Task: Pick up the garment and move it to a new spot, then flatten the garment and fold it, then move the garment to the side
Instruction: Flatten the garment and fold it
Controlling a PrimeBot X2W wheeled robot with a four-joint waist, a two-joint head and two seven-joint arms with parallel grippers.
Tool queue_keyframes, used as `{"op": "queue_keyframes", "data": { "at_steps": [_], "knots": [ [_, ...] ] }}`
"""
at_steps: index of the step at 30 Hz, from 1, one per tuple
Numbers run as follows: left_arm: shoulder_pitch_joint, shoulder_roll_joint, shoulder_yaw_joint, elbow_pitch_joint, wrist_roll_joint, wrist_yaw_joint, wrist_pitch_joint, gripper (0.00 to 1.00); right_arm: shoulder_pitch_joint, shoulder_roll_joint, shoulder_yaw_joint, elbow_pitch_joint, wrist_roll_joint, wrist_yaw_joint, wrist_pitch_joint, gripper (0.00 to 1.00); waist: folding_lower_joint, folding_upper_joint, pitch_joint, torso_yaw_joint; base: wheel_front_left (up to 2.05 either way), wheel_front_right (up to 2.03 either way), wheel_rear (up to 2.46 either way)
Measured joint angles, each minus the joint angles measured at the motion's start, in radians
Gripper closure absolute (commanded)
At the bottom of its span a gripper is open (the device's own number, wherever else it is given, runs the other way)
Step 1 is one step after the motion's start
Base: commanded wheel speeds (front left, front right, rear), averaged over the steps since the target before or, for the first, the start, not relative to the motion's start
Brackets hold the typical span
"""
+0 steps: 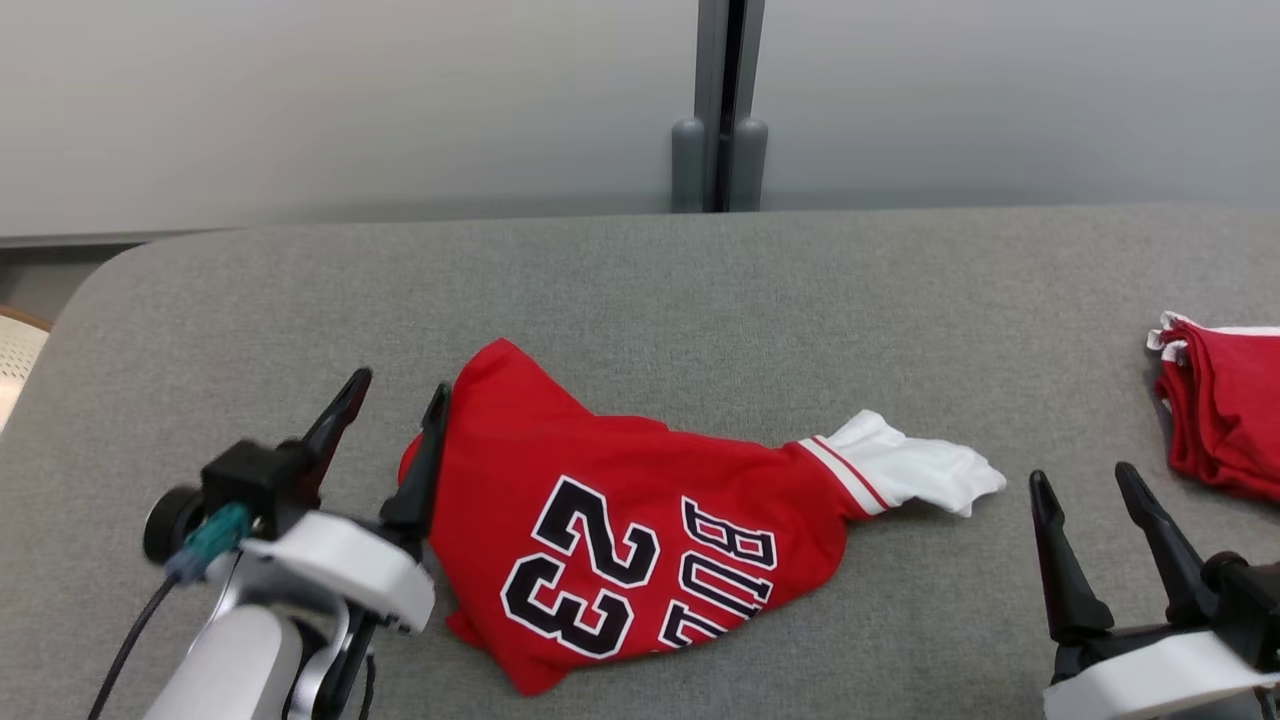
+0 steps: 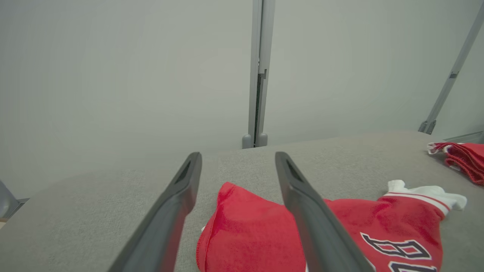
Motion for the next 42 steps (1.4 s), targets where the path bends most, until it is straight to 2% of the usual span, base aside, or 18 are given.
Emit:
{"op": "queue_keyframes", "data": {
  "at_steps": [4, 9, 15, 21, 22, 23, 31, 38, 42],
  "knots": [
    [-0.178, -0.041, -0.046, 0.116, 0.004, -0.059, 0.034, 0.00, -0.040, 0.003, 0.011, -0.021, -0.012, 0.000, 0.001, 0.00, 0.0000, 0.0000, 0.071, -0.011, 0.00, 0.00, 0.00],
    [-0.386, -0.079, -0.078, 0.357, -0.002, -0.121, 0.063, 0.00, -0.091, 0.009, 0.028, -0.021, -0.019, 0.000, -0.010, 0.00, 0.0000, 0.0000, 0.170, -0.033, 0.00, 0.00, 0.00],
    [-0.560, -0.093, -0.106, 0.661, -0.028, -0.152, 0.086, 0.00, -0.139, 0.015, 0.046, 0.008, -0.023, 0.000, -0.032, 0.00, 0.0000, 0.0000, 0.266, -0.074, 0.00, 0.00, 0.00],
    [-0.673, -0.104, -0.149, 0.886, -0.077, -0.162, 0.129, 0.00, -0.165, 0.017, 0.046, 0.041, -0.023, 0.000, -0.051, 0.00, 0.0000, 0.0000, 0.329, -0.121, 0.00, 0.00, 0.00],
    [-0.684, -0.105, -0.161, 0.894, -0.090, -0.162, 0.129, 0.87, -0.167, 0.017, 0.044, 0.045, -0.023, 0.000, -0.053, 0.00, 0.0000, 0.0000, 0.332, -0.125, 0.00, 0.00, 0.00],
    [-0.695, -0.106, -0.174, 0.901, -0.099, -0.162, 0.134, 1.00, -0.170, 0.017, 0.042, 0.047, -0.023, 0.000, -0.056, 0.00, 0.0000, 0.0000, 0.335, -0.128, 0.00, 0.00, 0.00],
    [-0.717, -0.099, -0.279, 0.898, -0.186, -0.163, 0.146, 1.00, -0.202, 0.007, -0.006, 0.073, -0.022, 0.000, -0.046, 0.00, 0.0000, 0.0000, 0.326, -0.112, 0.00, 0.00, 0.00],
    [-0.735, -0.072, -0.337, 0.869, -0.245, -0.163, 0.134, 1.00, -0.276, -0.083, 0.012, 0.148, 0.025, 0.000, 0.013, 0.00, 0.0000, 0.0000, 0.316, -0.090, 0.00, 0.00, 0.00],
    [-0.738, -0.053, -0.377, 0.846, -0.281, -0.163, 0.131, 1.00, -0.324, -0.131, 0.071, 0.234, 0.075, 0.000, 0.061, 0.00, 0.0000, 0.0000, 0.316, -0.074, 0.00, 0.00, 0.00]
  ]
}}
